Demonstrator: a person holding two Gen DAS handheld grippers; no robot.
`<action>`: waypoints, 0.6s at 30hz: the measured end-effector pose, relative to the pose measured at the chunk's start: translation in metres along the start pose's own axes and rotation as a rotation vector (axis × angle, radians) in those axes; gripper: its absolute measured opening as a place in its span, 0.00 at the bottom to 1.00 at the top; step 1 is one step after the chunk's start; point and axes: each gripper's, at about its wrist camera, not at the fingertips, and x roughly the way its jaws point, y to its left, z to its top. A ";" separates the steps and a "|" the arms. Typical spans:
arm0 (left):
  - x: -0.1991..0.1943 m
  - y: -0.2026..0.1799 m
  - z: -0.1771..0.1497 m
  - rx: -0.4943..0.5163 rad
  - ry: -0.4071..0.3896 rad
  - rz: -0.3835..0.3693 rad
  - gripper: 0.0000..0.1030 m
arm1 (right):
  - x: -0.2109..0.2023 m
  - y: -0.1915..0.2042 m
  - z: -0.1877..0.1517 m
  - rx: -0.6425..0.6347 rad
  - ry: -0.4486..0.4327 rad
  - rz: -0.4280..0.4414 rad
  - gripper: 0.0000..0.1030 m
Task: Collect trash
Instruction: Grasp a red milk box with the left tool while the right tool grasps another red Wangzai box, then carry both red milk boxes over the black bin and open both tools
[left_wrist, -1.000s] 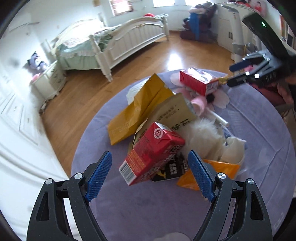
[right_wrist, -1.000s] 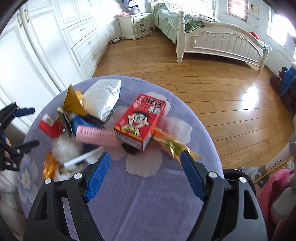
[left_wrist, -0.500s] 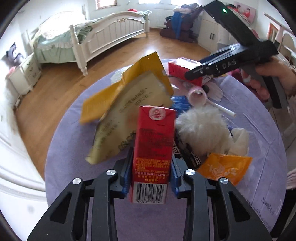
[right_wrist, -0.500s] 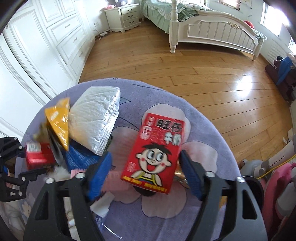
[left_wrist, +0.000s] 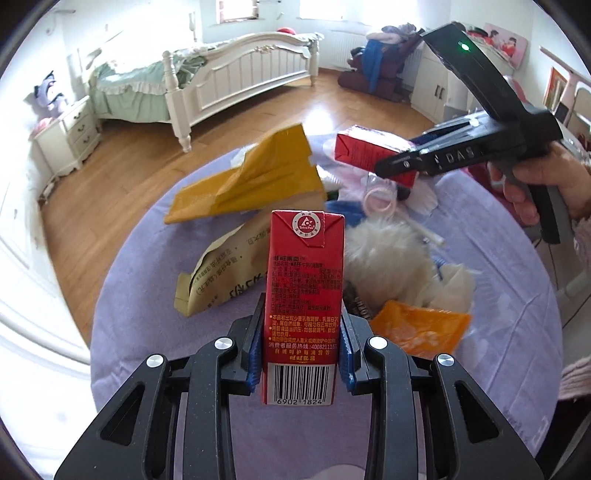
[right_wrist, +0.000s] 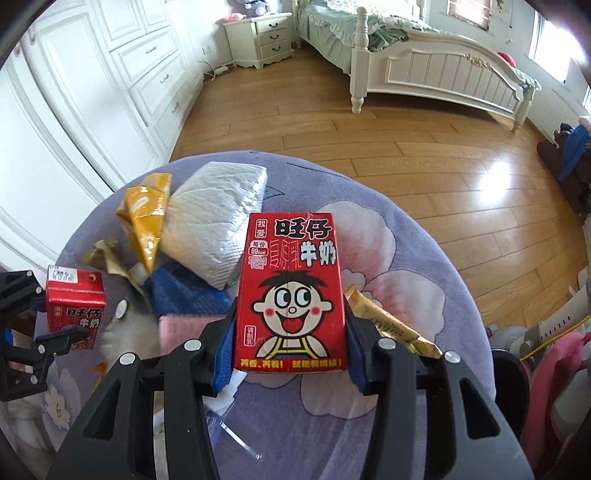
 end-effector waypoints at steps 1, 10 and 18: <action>-0.003 -0.004 0.001 0.001 -0.005 0.008 0.31 | -0.004 0.002 -0.002 -0.007 -0.008 0.001 0.46; -0.027 -0.032 0.010 -0.009 -0.053 0.068 0.31 | -0.043 0.007 -0.018 -0.066 -0.075 -0.020 0.46; -0.042 -0.062 0.022 -0.016 -0.111 0.160 0.31 | -0.067 0.009 -0.038 -0.083 -0.110 -0.028 0.46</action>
